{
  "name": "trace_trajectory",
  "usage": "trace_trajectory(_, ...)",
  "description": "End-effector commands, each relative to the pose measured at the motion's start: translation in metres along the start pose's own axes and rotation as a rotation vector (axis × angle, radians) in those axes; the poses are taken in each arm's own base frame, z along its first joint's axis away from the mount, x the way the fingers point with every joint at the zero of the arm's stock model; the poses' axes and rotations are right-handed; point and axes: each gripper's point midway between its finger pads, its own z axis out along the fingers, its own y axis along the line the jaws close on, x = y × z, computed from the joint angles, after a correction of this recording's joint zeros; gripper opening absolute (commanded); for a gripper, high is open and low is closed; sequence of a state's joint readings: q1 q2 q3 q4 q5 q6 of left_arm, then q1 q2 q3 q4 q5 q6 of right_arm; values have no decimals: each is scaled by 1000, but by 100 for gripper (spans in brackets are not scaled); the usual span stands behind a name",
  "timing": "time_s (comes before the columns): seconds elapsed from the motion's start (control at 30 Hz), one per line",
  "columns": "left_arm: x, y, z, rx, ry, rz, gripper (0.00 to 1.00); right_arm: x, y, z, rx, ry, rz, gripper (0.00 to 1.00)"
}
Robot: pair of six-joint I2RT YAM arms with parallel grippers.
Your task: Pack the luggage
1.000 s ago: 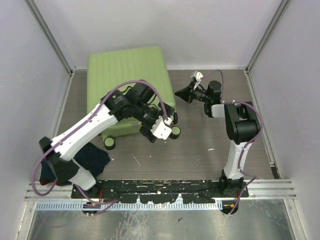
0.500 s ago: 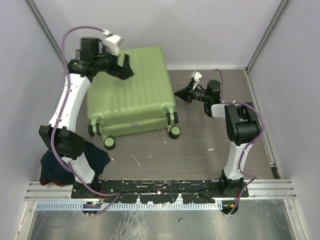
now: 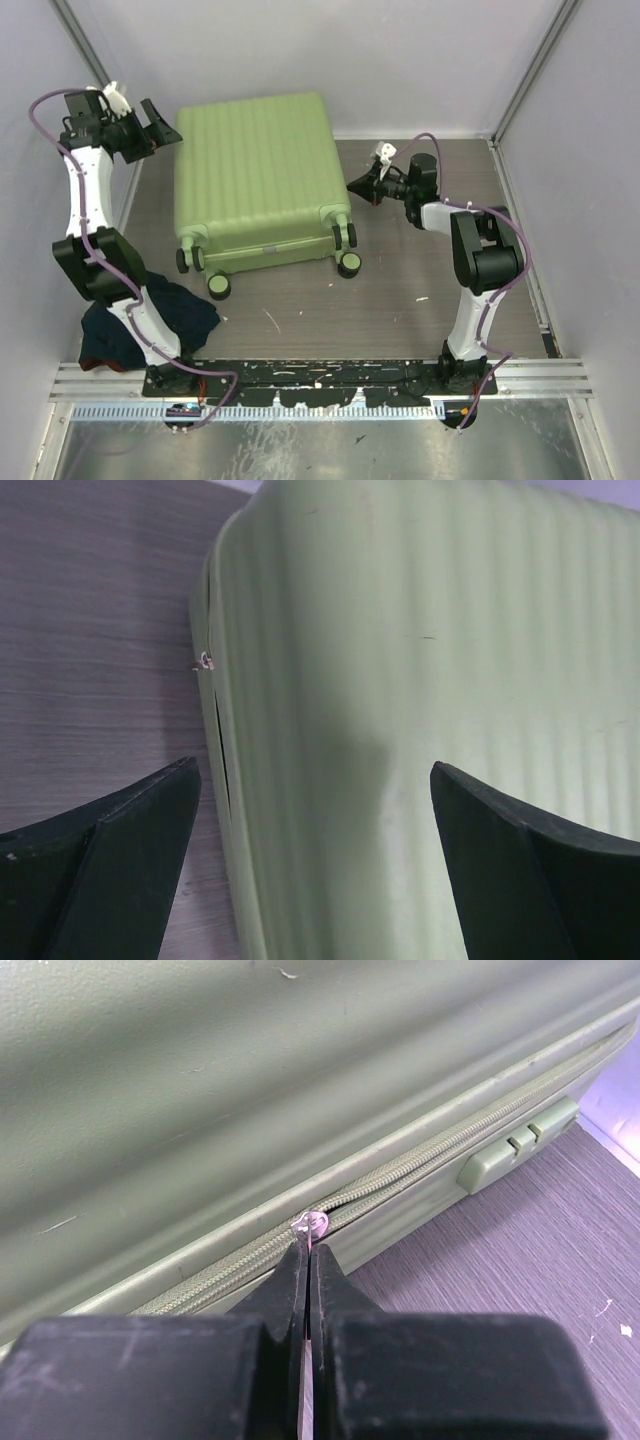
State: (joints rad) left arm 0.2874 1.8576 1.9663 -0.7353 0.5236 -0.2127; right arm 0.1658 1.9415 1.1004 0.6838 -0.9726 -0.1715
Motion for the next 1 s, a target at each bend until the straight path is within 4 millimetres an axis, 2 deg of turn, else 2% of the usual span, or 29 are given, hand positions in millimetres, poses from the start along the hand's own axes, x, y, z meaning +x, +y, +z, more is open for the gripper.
trace_trajectory(0.0,15,-14,21,186,91,-81,98,-57,17,5,-92,-62,-182,1)
trace_trajectory(0.13,38,-36,40,332,188,-101,98,-56,25,4,-106,-46,-183,1)
trace_trajectory(0.3,82,-80,63,467,326,-20,98,-57,35,-8,-68,-34,-147,1)
trace_trajectory(0.4,104,-106,78,525,378,47,100,-57,47,-20,-54,-27,-131,1)
trace_trajectory(0.53,137,-146,99,602,467,151,91,-53,59,-44,-11,3,-104,1)
trace_trajectory(0.63,154,-167,129,585,479,232,90,-42,67,-63,40,48,-66,1)
trace_trajectory(0.73,152,-181,160,562,425,291,93,-33,81,-79,80,73,-39,1)
trace_trajectory(0.8,142,-176,178,510,372,323,95,-32,89,-87,108,66,-29,1)
trace_trajectory(0.87,123,-163,196,430,286,392,98,-30,96,-91,129,52,4,1)
trace_trajectory(0.97,84,-150,196,335,161,521,98,-26,104,-91,141,51,35,1)
